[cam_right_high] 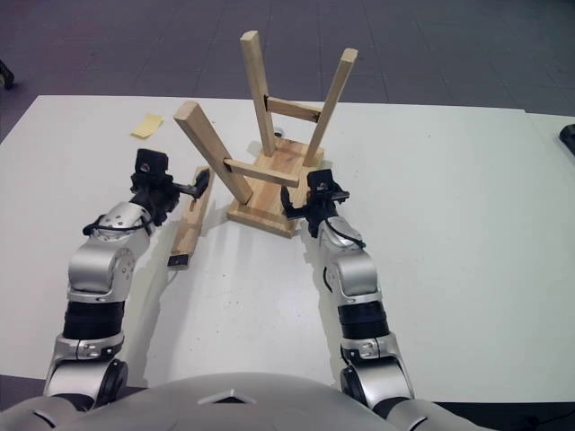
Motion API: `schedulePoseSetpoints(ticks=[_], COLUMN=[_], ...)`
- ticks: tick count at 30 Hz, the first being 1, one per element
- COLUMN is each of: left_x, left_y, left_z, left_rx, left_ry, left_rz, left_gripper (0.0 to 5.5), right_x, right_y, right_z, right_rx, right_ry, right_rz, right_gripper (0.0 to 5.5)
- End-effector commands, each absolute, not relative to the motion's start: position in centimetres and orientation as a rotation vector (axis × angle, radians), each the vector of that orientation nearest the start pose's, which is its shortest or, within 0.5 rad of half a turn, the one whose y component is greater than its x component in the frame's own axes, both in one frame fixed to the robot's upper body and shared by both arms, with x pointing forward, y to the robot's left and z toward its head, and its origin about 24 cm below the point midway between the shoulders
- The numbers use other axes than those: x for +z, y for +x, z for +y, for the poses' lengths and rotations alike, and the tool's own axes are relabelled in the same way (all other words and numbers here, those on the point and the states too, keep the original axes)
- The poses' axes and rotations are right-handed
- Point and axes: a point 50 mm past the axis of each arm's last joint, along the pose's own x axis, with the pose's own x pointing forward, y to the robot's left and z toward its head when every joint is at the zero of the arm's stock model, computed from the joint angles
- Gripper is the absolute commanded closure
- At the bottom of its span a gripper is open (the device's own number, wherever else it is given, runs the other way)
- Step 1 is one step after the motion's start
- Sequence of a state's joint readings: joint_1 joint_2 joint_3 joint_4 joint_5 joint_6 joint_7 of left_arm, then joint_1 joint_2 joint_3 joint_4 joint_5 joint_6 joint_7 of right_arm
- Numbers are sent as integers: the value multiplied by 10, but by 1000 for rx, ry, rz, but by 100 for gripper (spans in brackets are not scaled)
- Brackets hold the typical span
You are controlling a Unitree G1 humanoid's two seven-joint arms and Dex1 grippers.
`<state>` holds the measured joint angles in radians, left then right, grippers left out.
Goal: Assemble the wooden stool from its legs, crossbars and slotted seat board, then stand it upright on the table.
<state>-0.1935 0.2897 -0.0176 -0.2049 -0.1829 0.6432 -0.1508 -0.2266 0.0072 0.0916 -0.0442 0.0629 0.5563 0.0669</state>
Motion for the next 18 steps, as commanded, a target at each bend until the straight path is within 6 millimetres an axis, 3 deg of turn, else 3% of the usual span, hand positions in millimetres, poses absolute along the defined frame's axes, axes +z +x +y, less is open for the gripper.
schedulePoseSetpoints(ticks=[1,5,12,18], left_x=[58,30,-6,-16], left_y=[267,264,239,218], left_z=[168,184,199,218], left_rx=[-225,-137,-219,-211], left_ry=[162,116,130,78], left_rz=[426,607,896,1036], left_gripper=[13,13,120,220], right_x=[58,60,72,94], right_y=[283,283,280,286], right_z=[-104,-104,-103,-108], right_rx=[240,244,248,236], right_ry=[24,24,22,43], right_rz=[306,304,271,194], right_gripper=[10,10,10,10])
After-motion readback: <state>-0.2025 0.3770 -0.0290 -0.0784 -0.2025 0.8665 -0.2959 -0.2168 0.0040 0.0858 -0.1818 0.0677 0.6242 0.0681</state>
